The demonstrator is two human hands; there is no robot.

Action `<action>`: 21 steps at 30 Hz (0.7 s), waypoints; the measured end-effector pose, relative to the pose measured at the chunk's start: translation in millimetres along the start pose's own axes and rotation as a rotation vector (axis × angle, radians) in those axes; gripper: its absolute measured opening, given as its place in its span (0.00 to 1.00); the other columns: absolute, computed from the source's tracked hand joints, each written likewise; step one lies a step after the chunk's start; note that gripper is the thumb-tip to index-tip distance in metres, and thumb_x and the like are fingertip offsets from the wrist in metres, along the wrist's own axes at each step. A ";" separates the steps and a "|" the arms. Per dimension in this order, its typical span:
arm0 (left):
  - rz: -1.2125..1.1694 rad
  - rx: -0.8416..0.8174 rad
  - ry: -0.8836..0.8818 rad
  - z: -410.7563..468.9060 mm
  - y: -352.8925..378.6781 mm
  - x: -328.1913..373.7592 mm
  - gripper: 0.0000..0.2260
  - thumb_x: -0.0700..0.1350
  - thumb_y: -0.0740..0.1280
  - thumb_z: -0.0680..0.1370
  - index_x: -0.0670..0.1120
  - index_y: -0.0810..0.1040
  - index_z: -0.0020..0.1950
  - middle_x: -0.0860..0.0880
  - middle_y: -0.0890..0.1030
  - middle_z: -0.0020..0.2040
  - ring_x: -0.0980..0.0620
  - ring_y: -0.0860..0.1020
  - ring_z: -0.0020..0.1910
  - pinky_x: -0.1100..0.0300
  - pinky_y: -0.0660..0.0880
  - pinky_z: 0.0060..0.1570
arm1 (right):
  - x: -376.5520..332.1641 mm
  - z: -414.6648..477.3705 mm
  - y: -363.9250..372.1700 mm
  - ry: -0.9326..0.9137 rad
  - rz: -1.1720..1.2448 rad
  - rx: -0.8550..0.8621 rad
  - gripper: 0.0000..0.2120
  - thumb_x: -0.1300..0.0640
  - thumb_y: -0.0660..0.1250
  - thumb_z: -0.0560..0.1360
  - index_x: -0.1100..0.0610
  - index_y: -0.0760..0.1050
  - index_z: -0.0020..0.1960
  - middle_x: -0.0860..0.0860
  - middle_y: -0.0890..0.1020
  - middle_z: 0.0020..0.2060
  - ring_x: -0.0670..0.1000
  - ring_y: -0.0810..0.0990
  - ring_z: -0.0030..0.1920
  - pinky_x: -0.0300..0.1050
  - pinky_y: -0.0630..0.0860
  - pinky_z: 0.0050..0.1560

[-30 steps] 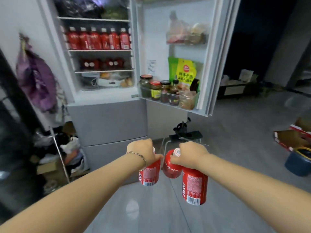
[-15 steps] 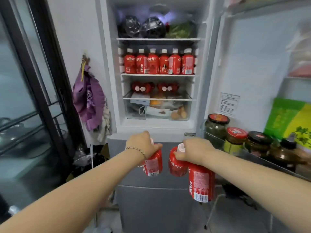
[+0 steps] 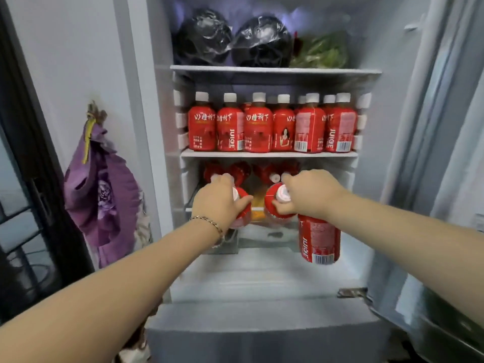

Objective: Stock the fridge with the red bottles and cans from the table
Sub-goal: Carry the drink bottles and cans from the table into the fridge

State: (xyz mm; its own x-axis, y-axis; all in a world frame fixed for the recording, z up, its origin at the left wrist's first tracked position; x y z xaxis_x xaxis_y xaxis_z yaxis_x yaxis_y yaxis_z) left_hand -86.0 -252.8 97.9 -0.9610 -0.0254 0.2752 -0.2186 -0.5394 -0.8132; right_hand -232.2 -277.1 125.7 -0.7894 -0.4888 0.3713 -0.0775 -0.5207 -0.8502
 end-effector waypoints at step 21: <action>-0.143 0.083 -0.016 104.4 140.0 -40.2 0.16 0.56 0.64 0.76 0.44 0.68 0.51 0.46 0.70 0.53 0.46 0.74 0.48 0.59 0.65 0.34 | 14.8 122.4 147.3 -0.334 -0.158 0.288 0.20 0.46 0.79 0.45 0.55 0.77 0.30 0.49 0.73 0.16 0.51 0.73 0.19 0.33 0.64 0.24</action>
State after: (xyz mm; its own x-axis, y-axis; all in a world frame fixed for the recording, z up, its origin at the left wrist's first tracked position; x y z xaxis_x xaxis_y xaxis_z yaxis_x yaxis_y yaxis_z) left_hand -60.4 -415.1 26.5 -0.9182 0.0436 0.3937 -0.3375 -0.6063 -0.7200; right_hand -180.7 -446.8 51.7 -0.5383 -0.5617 0.6283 0.0279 -0.7570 -0.6529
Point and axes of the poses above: each hand's wrist, its own z-axis towards the middle knuckle, its own y-axis out of the palm, x = y × z, the point moved 6 cm from there along z, towards the middle knuckle
